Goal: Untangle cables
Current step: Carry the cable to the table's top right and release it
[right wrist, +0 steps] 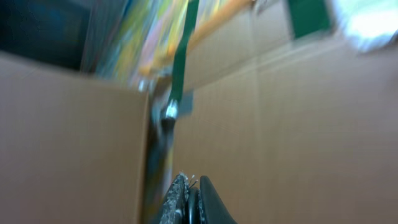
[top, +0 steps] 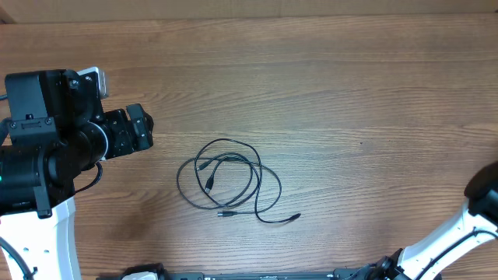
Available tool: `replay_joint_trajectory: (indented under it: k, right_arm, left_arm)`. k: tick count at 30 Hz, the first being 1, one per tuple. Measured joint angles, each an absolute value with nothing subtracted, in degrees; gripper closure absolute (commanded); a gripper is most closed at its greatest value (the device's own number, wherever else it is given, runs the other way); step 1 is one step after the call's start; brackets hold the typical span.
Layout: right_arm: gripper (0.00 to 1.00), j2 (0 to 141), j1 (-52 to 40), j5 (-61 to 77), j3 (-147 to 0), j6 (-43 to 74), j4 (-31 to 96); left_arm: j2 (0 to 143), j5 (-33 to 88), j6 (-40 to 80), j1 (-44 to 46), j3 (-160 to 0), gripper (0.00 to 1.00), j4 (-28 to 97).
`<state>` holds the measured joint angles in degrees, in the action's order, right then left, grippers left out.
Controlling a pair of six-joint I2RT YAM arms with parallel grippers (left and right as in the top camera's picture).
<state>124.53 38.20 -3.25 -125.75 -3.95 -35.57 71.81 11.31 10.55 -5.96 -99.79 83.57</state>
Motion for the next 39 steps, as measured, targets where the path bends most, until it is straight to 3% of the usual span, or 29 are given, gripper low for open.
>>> replay_joint_trajectory:
  k: [4, 14, 27, 33, 39]
  right_arm:
    - [0.96, 132.3, 38.1, -2.8, -126.3, 0.4, -31.8]
    - [0.96, 146.0, 38.1, 0.5, -125.1, 20.9, -7.2]
    - [0.96, 148.1, 36.2, 11.1, -125.2, 25.0, 9.1]
    - [0.96, 148.2, 34.1, 13.9, -125.2, 24.8, 10.5]
    - [0.96, 147.4, 33.6, 25.0, -125.3, 24.2, 1.7]
  left_arm:
    - [71.8, 11.4, 10.6, -6.0, -99.8, 0.15, 83.6]
    - [71.8, 11.3, 10.8, -6.0, -99.8, 0.17, 84.0]
    - [71.8, 11.3, 10.7, -6.0, -99.8, 0.19, 84.0]
    - [71.8, 11.3, 10.5, -6.0, -99.8, 0.2, 84.6]
    - [71.8, 11.3, 10.3, -6.0, -99.8, 0.23, 85.5]
